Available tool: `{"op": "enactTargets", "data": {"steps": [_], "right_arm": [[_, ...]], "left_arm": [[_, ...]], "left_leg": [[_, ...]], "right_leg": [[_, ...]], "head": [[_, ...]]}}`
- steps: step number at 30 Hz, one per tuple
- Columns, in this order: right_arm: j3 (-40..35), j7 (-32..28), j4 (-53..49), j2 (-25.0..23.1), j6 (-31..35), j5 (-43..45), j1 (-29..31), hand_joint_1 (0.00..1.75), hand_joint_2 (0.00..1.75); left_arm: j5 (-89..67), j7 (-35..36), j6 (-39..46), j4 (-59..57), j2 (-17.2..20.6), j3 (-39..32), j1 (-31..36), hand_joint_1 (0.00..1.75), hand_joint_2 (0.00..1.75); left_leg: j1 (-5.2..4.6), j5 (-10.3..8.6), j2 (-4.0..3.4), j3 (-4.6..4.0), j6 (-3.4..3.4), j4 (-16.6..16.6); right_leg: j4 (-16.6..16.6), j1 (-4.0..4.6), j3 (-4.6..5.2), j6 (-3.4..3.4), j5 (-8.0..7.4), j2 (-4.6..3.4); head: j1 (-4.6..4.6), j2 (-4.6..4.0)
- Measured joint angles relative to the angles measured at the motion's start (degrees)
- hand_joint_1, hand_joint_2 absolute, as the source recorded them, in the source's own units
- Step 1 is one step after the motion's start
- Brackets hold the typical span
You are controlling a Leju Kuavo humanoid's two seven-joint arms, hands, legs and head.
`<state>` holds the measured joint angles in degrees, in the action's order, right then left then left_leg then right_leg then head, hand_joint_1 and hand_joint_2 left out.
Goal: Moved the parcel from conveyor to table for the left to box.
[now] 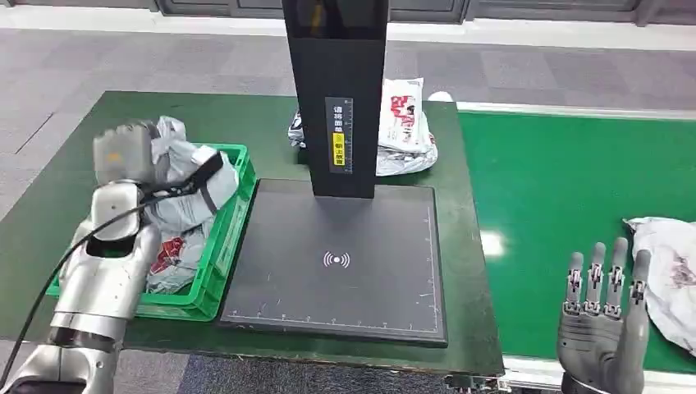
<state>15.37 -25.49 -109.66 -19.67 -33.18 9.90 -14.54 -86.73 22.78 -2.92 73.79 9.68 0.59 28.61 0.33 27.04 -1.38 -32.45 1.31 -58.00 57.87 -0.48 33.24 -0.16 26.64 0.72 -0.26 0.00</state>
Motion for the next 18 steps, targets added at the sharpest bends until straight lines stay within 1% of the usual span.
{"op": "enactTargets", "data": {"steps": [1, 2, 4, 6, 7, 8, 10, 12, 13, 14, 15, 16, 17, 18], "right_arm": [[0.3, 0.0, 0.0, 0.0, -0.3, -0.4, 0.0, 0.00, 1.75], [0.4, -0.1, 0.1, 0.0, -0.6, -0.5, 0.1, 0.00, 1.75], [0.5, -0.3, 0.9, 0.0, -0.9, -0.9, 0.5, 0.00, 1.75], [0.6, -0.5, 1.5, 0.0, -1.0, -1.3, 0.7, 0.00, 1.75], [0.6, -0.6, 1.7, 0.0, -1.1, -1.4, 0.9, 0.00, 1.75], [0.6, -0.6, 2.0, 0.0, -1.1, -1.4, 0.9, 0.00, 1.75], [0.6, -0.6, 2.4, 0.0, -1.1, -1.4, 0.9, 0.00, 1.75], [0.6, -0.5, 3.0, 0.0, -1.1, -1.4, 1.0, 0.00, 1.75], [0.6, -0.5, 3.3, 0.0, -0.9, -1.4, 1.2, 0.00, 1.75], [0.6, -0.5, 3.5, 0.0, -0.9, -1.4, 1.3, 0.00, 1.75], [0.6, -0.4, 3.7, 0.0, -0.8, -1.4, 1.4, 0.00, 1.75], [0.6, -0.4, 3.9, 0.0, -0.7, -1.4, 1.5, 0.00, 1.75], [0.6, -0.4, 4.0, 0.0, -0.7, -1.4, 1.5, 0.00, 1.75], [0.6, -0.4, 4.1, 0.0, -0.7, -1.4, 1.5, 0.00, 1.75]], "left_arm": [[0.0, 0.4, -2.8, -1.3, 0.0, 0.4, -1.2, 0.07, 0.00], [0.0, 0.3, -4.9, -3.0, 0.0, 0.6, -2.4, 0.00, 0.00], [0.0, -1.3, -8.8, -6.8, 0.2, 0.7, -4.1, 0.00, 0.00], [-0.1, -3.0, -10.3, -9.4, 0.4, 0.7, -4.5, 0.00, 0.00], [-0.1, -3.9, -10.8, -10.6, 0.6, 0.7, -4.5, 0.00, 1.75], [-0.1, -4.2, -11.3, -11.7, 0.8, 0.8, -4.9, 0.00, 1.75], [-0.1, -4.6, -11.3, -13.0, 1.2, 0.7, -4.8, 0.00, 1.75], [-0.1, -4.5, -11.4, -15.0, 1.6, 0.6, -4.5, 0.00, 1.75], [-0.1, -4.4, -11.5, -15.8, 1.7, 0.4, -4.4, 0.00, 1.75], [-0.1, -4.2, -11.5, -16.2, 1.8, 0.2, -4.3, 0.00, 1.75], [-0.1, -4.1, -11.5, -16.7, 2.0, 0.1, -4.3, 0.00, 1.75], [-0.1, -4.1, -11.5, -17.1, 2.1, -0.1, -4.3, 0.00, 1.75], [-0.1, -4.1, -11.6, -17.4, 2.3, -0.3, -4.2, 0.00, 1.75], [-0.1, -4.0, -11.7, -17.8, 2.4, -0.4, -4.2, 0.00, 1.75]], "left_leg": [[0.00, 0.00, -0.01, 0.00, 0.00, 0.0], [0.01, 0.00, -0.01, -0.01, 0.00, 0.0], [0.01, 0.00, 0.00, 0.00, 0.00, 0.0], [0.03, 0.02, 0.08, 0.14, 0.01, 0.1], [0.01, 0.13, 0.05, 0.20, 0.12, 0.1], [-0.03, 0.37, -0.07, 0.17, 0.15, 0.2], [-0.02, 0.74, -0.27, 0.79, 0.18, 0.3], [-0.01, 0.89, -0.34, 1.47, 0.22, 0.4], [-0.03, 1.05, -0.35, 1.85, 0.19, 0.6], [-0.06, 1.28, -0.42, 2.17, 0.03, 0.7], [-0.08, 1.44, -0.50, 2.51, 0.26, 0.8], [-0.08, 1.58, -0.57, 2.87, 0.35, 0.9], [-0.07, 1.70, -0.63, 3.23, 0.34, 1.0], [-0.05, 1.73, -0.64, 3.36, 0.34, 1.1]], "right_leg": [[0.0, 0.00, 0.01, 0.00, 0.00, -0.01], [0.0, 0.01, 0.02, 0.00, 0.00, -0.01], [0.0, 0.01, 0.01, -0.01, 0.01, 0.00], [0.0, 0.01, -0.23, -0.02, 0.11, 0.03], [0.0, -0.03, -0.42, -0.05, 0.13, 0.02], [0.0, -0.09, -0.64, -0.16, 0.23, -0.05], [0.0, -0.17, -1.20, -0.16, 0.50, -0.25], [0.0, -0.30, -1.80, -0.30, 0.72, -0.28], [0.0, -0.33, -2.06, -0.37, 0.78, -0.30], [0.0, -0.38, -2.31, -0.42, 0.89, -0.36], [0.0, -0.41, -2.54, -0.50, 0.99, -0.44], [0.0, -0.43, -2.78, -0.54, 1.06, -0.55], [0.0, -0.45, -3.00, -0.64, 1.13, -0.63], [0.0, -0.44, -3.08, -0.72, 1.22, -0.67]], "head": [[0.00, 0.00], [0.00, 0.00], [0.00, 0.00], [0.09, 0.00], [-0.02, 0.00], [0.02, 0.00], [0.04, 0.00], [0.00, 0.00], [0.04, 0.00], [0.02, 0.00], [0.02, 0.00], [0.02, 0.00], [0.02, 0.00], [0.02, 0.00]]}}
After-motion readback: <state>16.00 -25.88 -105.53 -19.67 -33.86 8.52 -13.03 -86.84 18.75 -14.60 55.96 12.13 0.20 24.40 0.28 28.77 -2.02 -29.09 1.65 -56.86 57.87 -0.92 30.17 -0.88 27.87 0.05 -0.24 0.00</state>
